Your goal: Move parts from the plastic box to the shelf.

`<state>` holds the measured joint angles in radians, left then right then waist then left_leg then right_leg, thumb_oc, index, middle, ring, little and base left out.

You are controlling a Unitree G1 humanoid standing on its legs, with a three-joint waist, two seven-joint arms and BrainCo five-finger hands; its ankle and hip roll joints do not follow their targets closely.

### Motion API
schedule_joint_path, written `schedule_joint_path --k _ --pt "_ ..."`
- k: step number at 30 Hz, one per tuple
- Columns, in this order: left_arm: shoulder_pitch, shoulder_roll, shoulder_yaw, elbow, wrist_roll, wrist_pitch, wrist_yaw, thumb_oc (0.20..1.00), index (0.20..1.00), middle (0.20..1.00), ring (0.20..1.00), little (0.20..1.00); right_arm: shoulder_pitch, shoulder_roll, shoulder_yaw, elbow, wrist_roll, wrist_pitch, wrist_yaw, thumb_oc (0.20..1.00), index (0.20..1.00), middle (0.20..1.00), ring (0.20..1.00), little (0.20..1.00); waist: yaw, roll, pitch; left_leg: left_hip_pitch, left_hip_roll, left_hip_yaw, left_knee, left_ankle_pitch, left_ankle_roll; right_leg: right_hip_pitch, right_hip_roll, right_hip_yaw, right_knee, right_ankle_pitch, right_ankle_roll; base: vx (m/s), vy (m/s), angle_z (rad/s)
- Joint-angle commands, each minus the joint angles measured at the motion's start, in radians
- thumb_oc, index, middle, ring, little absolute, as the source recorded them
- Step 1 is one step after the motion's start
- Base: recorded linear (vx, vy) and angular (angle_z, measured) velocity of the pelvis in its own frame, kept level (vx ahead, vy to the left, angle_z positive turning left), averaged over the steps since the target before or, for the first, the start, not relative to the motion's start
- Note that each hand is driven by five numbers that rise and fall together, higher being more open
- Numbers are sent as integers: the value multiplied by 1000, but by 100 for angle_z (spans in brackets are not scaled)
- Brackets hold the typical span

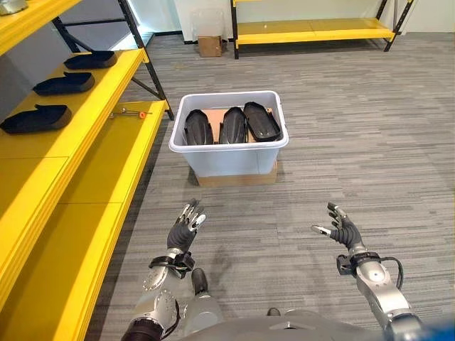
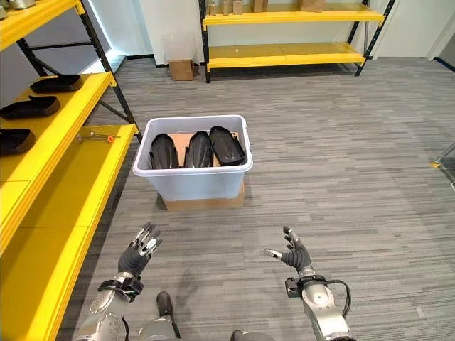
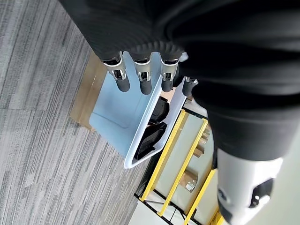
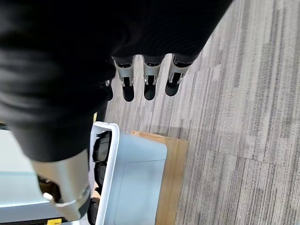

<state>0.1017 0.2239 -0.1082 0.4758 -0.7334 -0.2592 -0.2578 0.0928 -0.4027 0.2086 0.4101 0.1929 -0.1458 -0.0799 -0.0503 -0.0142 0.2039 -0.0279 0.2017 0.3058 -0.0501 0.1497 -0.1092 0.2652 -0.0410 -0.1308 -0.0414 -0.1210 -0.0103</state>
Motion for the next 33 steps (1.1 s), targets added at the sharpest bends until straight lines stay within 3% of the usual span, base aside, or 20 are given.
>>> schedule_joint_path --k 1,3,6,8,10,12,14,16,17,18,21,22,24,27,28,31,32,33 --pt "-21 29 44 -58 24 -56 7 1000 1000 1000 1000 1000 -24 -9 -11 -83 39 -52 17 1000 1000 1000 1000 1000 22 -17 -27 7 -28 0 48 9 22 -41 -55 -100 52 88 76 312 300 -22" --pt "-40 44 29 -37 43 -45 6 1000 1000 1000 1000 1000 -32 16 -15 -84 104 -34 30 1000 1000 1000 1000 1000 25 -23 -45 36 -65 -16 33 -21 51 -38 -62 -89 77 83 88 351 353 -2" --pt "-48 52 13 -34 60 -54 9 1000 1000 1000 1000 1000 -38 35 -17 -92 83 -40 34 1000 1000 1000 1000 1000 26 -26 -53 55 -97 -22 21 -36 77 -52 -74 -78 144 83 101 263 337 13" --pt "-63 66 -5 -47 65 -31 53 1000 1000 1000 1000 1000 -54 58 -12 -122 78 -28 15 1000 1000 1000 1000 1000 22 -35 -54 77 -146 -36 10 -68 131 -135 -107 -42 383 158 152 272 440 10" --pt "-76 74 -14 -44 88 -50 87 1000 1000 1000 1000 1000 -59 65 -8 -129 77 -28 -1 1000 1000 1000 1000 1000 24 -34 -59 81 -161 -35 13 -89 153 -172 -111 -35 513 197 164 169 272 21" --pt "-82 81 -14 -55 88 -68 121 1000 1000 1000 1000 1000 -58 76 -3 -140 85 -40 -28 1000 1000 1000 1000 1000 26 -23 -51 99 -166 -41 28 -123 179 -263 -131 -45 729 288 179 168 260 22" --pt "-66 86 -8 -92 82 -65 124 1000 1000 1000 1000 1000 -64 91 5 -146 80 -56 -51 1000 1000 1000 1000 1000 30 -14 -34 140 -162 -42 28 -145 184 -377 -144 -59 819 307 179 199 146 4" --pt "-50 86 -7 -100 85 -57 110 1000 1000 1000 1000 1000 -73 85 -2 -139 84 -57 -56 1000 1000 1000 1000 1000 16 -24 -17 168 -164 -52 28 -157 173 -398 -104 -73 664 278 167 291 -65 -16" --pt "-42 92 -6 -114 99 -50 104 1000 1000 1000 1000 1000 -66 78 -20 -159 83 -38 -55 1000 1000 1000 1000 1000 13 -37 -13 180 -167 -59 34 -170 161 -375 -111 -92 481 269 156 406 -246 8" --pt "-37 103 -3 -132 156 -67 114 1000 1000 1000 1000 1000 -60 73 -29 -164 71 -29 -51 1000 1000 1000 1000 1000 13 -58 -13 199 -174 -48 39 -192 145 -359 -162 -125 262 327 169 425 -301 54" --pt "-8 127 -2 -150 86 -103 153 1000 1000 1000 1000 1000 -55 75 -42 -156 60 -39 -32 1000 1000 1000 1000 1000 7 -82 -7 247 -168 -36 40 -250 127 -413 -258 -90 98 492 235 388 -280 27" --pt "2 132 2 -151 107 -116 140 1000 1000 1000 1000 1000 -49 77 -46 -154 65 -19 -60 1000 1000 1000 1000 1000 5 -83 -8 253 -152 -34 46 -254 121 -408 -262 -80 91 481 234 402 -316 -1" --pt "21 127 5 -159 134 -122 135 1000 1000 1000 1000 1000 -37 72 -67 -143 69 0 -78 1000 1000 1000 1000 1000 11 -81 -19 250 -124 -12 55 -238 102 -354 -253 -127 51 429 220 381 -312 12" --pt "50 105 37 -185 104 -100 107 1000 1000 1000 1000 1000 -25 56 -88 -135 67 34 -74 1000 1000 1000 1000 1000 0 -72 -52 277 -86 38 81 -239 75 -302 -203 -185 50 328 181 417 -304 1" --pt "52 103 38 -185 107 -98 100 1000 1000 1000 1000 1000 -23 55 -88 -135 67 35 -73 1000 1000 1000 1000 1000 0 -70 -53 276 -82 38 85 -235 73 -300 -198 -186 53 321 176 357 -314 -36" --pt "47 66 47 -185 -19 -100 45 1000 1000 1000 1000 1000 -28 32 -92 -111 48 22 -53 1000 1000 1000 1000 1000 -9 -43 -69 239 -28 23 177 -125 30 -266 -114 -184 60 243 101 276 -334 -47" --pt "45 63 50 -184 -27 -102 40 1000 1000 1000 1000 1000 -30 29 -91 -109 43 20 -48 1000 1000 1000 1000 1000 -9 -41 -70 233 -24 20 189 -113 25 -261 -107 -183 58 238 95 324 -453 -40" --pt "35 50 58 -181 -21 -113 36 1000 1000 1000 1000 1000 -36 14 -87 -110 27 15 -44 1000 1000 1000 1000 1000 -6 -40 -71 182 4 13 296 -52 -1 -233 -71 -180 40 211 61 212 -325 -27"
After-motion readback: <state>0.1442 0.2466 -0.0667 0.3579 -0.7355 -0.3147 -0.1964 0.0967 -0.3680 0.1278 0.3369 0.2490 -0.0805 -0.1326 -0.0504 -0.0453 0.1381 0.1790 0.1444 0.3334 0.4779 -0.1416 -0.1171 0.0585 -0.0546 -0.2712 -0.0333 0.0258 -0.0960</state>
